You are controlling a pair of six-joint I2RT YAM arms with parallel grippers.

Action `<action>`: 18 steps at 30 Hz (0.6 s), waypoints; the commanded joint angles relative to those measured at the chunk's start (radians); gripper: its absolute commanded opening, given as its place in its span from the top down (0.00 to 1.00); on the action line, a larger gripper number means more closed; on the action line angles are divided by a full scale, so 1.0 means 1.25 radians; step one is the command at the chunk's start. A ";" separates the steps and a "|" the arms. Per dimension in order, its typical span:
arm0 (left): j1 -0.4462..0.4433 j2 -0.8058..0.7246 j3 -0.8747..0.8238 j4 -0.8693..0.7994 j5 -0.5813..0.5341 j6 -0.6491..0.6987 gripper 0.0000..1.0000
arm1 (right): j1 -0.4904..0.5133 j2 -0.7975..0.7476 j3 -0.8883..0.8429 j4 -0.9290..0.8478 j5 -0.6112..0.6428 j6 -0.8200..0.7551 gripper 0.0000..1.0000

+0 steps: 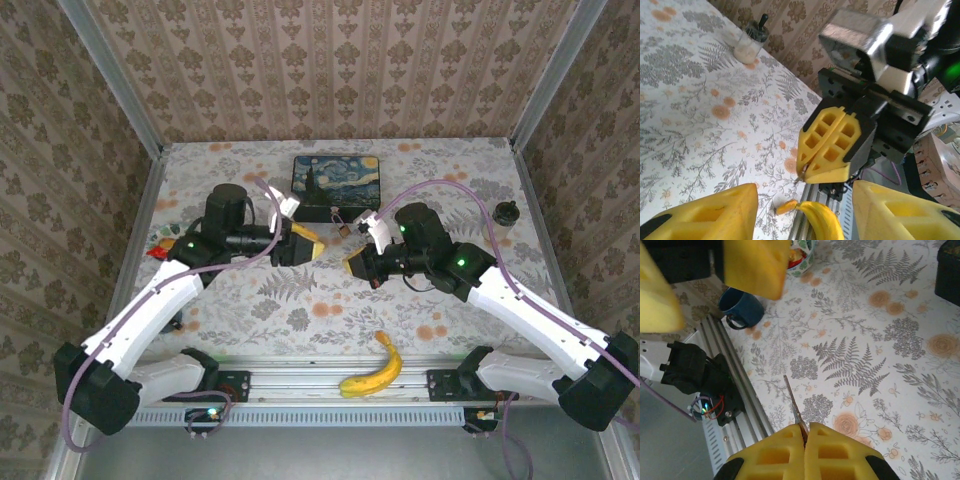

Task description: Unlock the padlock with the key

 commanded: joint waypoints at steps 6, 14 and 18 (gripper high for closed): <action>-0.024 0.031 0.010 0.011 0.063 0.017 0.53 | 0.005 -0.017 0.021 0.018 -0.070 -0.016 1.00; -0.049 0.066 0.010 0.014 0.079 0.020 0.62 | 0.005 -0.015 0.019 0.032 -0.083 -0.010 1.00; -0.053 0.073 0.008 0.015 0.082 0.022 0.67 | 0.004 -0.014 0.021 0.033 -0.085 -0.009 1.00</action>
